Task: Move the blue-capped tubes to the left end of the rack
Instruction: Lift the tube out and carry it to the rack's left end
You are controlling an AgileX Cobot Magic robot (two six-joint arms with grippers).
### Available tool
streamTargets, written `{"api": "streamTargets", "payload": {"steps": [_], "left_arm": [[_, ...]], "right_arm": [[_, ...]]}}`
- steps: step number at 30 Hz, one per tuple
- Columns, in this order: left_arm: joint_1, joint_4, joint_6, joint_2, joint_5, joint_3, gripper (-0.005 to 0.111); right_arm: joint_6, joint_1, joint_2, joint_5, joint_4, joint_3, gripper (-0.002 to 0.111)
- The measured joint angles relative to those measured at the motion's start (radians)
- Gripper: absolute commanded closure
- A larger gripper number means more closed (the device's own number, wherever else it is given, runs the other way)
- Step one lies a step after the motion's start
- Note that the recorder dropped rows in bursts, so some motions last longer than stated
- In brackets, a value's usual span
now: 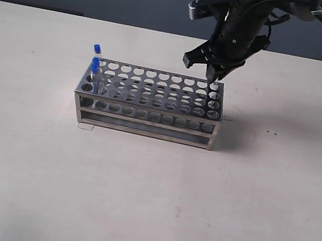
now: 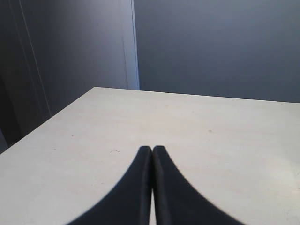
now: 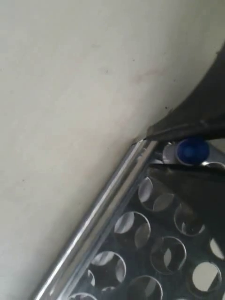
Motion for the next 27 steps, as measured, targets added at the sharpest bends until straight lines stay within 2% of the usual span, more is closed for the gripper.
{"api": "streamTargets", "payload": {"steps": [11, 15, 21, 25, 27], "left_arm": [[0.000, 0.000, 0.000, 0.000, 0.000, 0.000, 0.106], [0.000, 0.000, 0.000, 0.000, 0.000, 0.000, 0.106], [0.000, 0.000, 0.000, 0.000, 0.000, 0.000, 0.106], [0.000, 0.000, 0.000, 0.000, 0.000, 0.000, 0.106], [0.000, 0.000, 0.000, 0.000, 0.000, 0.000, 0.106]], "right_arm": [[0.000, 0.000, -0.169, 0.024, -0.006, 0.000, 0.108], [-0.012, 0.013, -0.229, 0.032, 0.055, 0.000, 0.108], [-0.148, 0.178, -0.223, -0.028, 0.275, 0.000, 0.109], [-0.163, 0.294, -0.149, -0.056, 0.288, -0.017, 0.109], [-0.163, 0.315, -0.127, -0.071, 0.286, -0.050, 0.109]]}}
